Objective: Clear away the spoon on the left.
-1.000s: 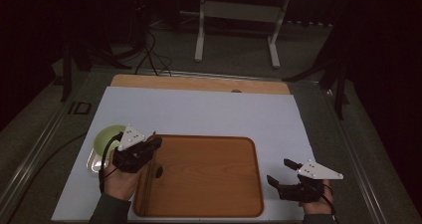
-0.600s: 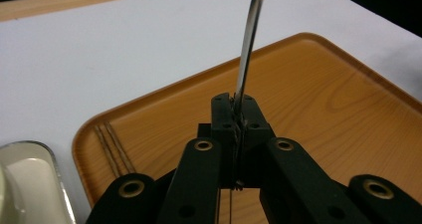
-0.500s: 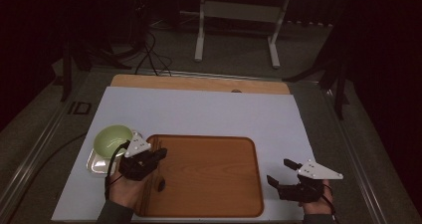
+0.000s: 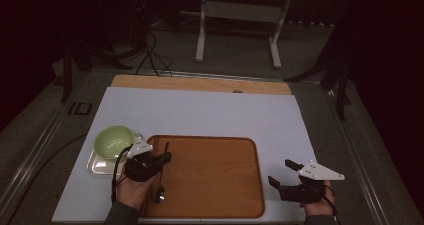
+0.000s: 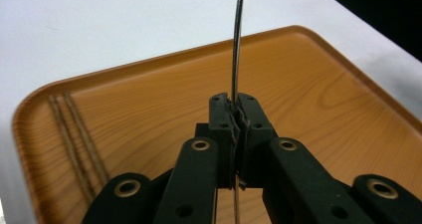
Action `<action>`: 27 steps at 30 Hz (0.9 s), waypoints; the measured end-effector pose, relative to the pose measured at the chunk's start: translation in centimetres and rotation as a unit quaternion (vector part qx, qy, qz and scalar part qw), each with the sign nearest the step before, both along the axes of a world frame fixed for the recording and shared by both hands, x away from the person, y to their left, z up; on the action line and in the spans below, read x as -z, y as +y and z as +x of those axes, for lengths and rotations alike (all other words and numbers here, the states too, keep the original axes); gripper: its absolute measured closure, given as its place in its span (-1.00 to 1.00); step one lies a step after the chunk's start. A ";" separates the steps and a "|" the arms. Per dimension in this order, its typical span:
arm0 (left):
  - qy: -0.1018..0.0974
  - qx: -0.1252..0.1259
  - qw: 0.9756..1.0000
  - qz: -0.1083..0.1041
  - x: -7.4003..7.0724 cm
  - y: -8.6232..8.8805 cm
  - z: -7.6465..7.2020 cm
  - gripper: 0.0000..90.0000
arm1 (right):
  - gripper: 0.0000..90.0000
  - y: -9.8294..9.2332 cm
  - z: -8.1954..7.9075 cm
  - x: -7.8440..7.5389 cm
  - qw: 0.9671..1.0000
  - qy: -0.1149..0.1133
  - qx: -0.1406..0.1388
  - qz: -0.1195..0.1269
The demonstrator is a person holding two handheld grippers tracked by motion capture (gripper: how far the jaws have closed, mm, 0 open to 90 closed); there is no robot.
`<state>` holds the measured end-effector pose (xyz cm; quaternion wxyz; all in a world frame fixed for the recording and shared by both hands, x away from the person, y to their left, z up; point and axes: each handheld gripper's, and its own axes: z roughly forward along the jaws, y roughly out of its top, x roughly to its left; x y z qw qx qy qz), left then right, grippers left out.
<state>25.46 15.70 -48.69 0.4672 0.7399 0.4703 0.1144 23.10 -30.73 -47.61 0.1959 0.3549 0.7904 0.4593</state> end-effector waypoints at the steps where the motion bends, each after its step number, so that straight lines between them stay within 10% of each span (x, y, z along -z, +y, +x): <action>1: -0.001 0.000 1.000 -0.005 0.1 -0.2 0.1 0.96 | -0.68 0.0 0.0 0.0 1.000 0.000 0.000 0.000; 10: 0.003 0.006 0.999 -0.048 0.6 -1.5 0.6 0.99 | -0.68 0.0 0.0 0.0 1.000 0.000 0.000 0.001; 27: 0.038 -0.009 0.999 0.019 2.2 -0.4 1.7 0.83 | -0.68 0.0 0.0 0.0 1.000 0.001 -0.002 -0.001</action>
